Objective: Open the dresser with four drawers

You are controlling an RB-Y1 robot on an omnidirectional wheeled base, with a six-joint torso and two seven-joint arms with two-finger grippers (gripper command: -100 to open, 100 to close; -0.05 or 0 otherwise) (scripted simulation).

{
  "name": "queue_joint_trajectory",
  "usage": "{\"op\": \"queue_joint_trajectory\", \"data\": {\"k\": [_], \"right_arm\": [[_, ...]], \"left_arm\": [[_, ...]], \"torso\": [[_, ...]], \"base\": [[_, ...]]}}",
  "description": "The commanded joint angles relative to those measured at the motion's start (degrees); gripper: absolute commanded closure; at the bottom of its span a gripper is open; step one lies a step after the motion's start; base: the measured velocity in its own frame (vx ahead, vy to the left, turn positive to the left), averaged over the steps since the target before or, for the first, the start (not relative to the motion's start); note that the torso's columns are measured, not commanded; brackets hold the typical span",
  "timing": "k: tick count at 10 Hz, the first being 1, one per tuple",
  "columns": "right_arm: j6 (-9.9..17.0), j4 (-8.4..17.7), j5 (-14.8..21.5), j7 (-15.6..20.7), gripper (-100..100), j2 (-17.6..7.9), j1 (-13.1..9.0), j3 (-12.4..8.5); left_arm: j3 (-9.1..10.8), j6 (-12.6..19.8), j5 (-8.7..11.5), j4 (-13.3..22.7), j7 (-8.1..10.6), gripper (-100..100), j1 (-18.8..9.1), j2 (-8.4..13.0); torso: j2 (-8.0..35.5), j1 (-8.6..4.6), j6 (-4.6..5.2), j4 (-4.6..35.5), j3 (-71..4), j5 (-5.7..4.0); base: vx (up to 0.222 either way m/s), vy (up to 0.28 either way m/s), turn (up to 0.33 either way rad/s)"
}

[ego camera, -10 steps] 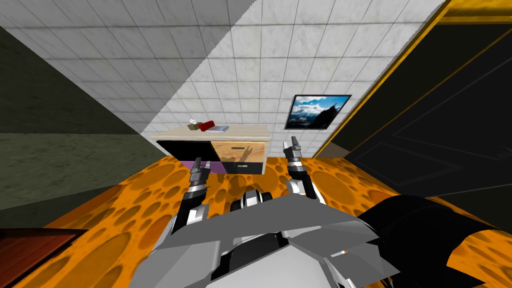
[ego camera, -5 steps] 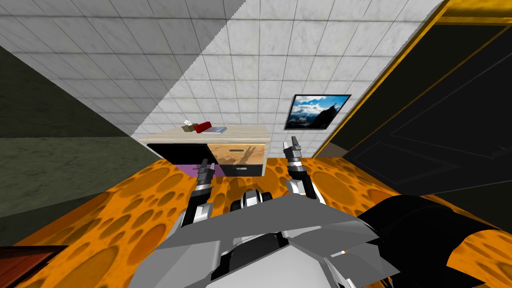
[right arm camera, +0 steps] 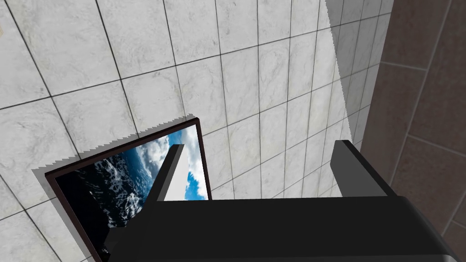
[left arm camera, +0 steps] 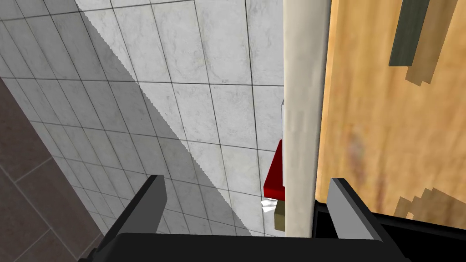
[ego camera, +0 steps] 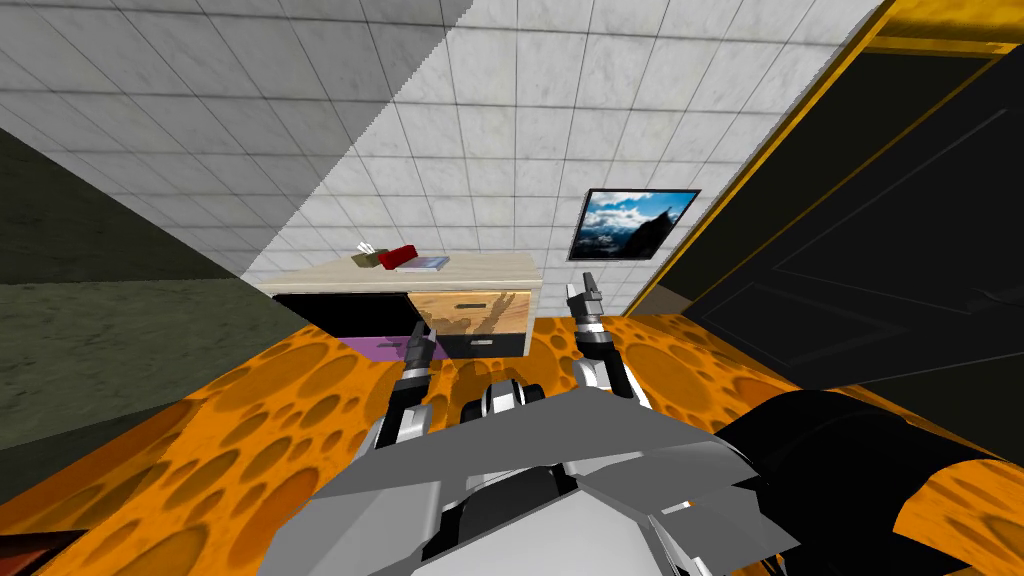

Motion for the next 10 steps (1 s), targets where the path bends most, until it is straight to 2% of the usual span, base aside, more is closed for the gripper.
{"op": "queue_joint_trajectory", "data": {"k": [1, 9, 10], "right_arm": [[0.0, 0.0, 0.0, 0.0, 0, 0.0, 0.0, 0.0], [0.0, 0.0, 0.0, 0.0, 0, 0.0, 0.0, 0.0], [0.0, 0.0, 0.0, 0.0, 0, 0.0, 0.0, 0.0]], "left_arm": [[-0.72, -0.2, -0.3, 3.8, -0.19, -100, -1.2, -0.4], [-2.86, -0.4, -1.3, 16.5, -0.63, -100, -5.8, -1.2], [-2.86, -0.4, -1.3, 16.5, -0.63, -100, -5.8, -1.2]], "torso": [[0.0, 0.02, -0.01, 0.0, 0.0, 0.0], [0.1, 0.04, -0.01, 0.0, 0.0, 0.0], [0.1, 0.08, 0.0, 0.0, 0.0, 0.02]], "base": [[0.108, 0.016, -0.066], [0.111, 0.018, -0.064], [0.068, 0.023, -0.014]]}}
